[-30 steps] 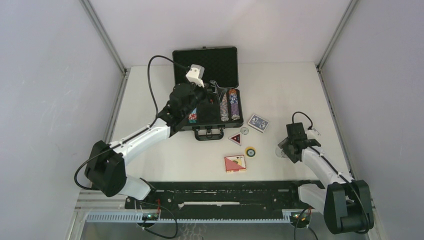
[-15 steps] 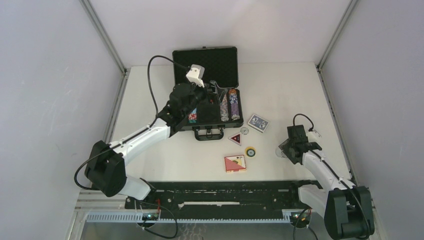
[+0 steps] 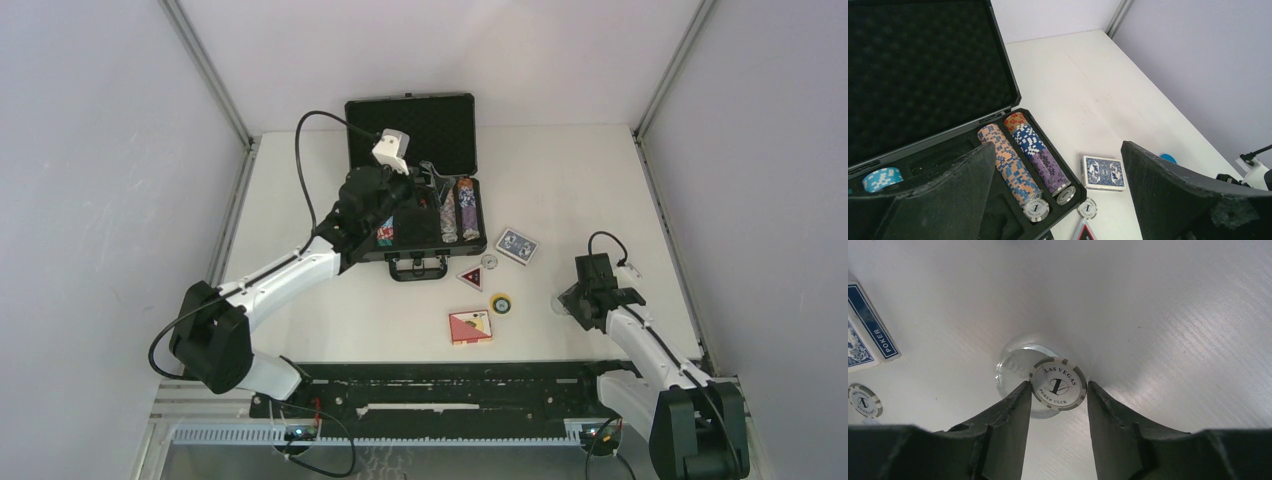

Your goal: Pack up texas hold em set

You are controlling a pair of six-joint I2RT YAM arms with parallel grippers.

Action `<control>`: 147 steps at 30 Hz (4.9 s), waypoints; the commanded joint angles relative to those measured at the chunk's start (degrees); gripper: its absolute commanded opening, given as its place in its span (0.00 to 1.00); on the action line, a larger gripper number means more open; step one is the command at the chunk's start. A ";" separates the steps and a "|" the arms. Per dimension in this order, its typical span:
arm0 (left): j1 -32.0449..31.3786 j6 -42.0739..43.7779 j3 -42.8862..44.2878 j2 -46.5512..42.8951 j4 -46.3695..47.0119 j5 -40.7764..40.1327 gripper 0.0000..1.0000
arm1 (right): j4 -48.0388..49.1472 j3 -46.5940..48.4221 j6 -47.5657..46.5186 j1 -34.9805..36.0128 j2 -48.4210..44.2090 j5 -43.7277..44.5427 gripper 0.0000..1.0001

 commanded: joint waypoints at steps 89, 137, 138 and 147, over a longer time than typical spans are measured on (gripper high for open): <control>1.20 -0.02 -1.82 -0.23 3.04 0.39 1.00 | -1.36 8.45 -11.32 2.26 7.67 3.57 0.69; 2.07 -1.38 -2.28 0.58 3.82 2.29 1.00 | -4.94 11.04 -8.67 4.08 4.14 4.13 0.43; 2.01 -1.44 -2.08 0.84 3.67 2.54 1.00 | -4.96 11.16 -8.65 4.28 3.97 4.15 0.43; 2.49 -4.30 7.27 8.20 -7.76 11.17 1.00 | -2.61 11.51 -10.74 6.24 2.36 2.87 0.42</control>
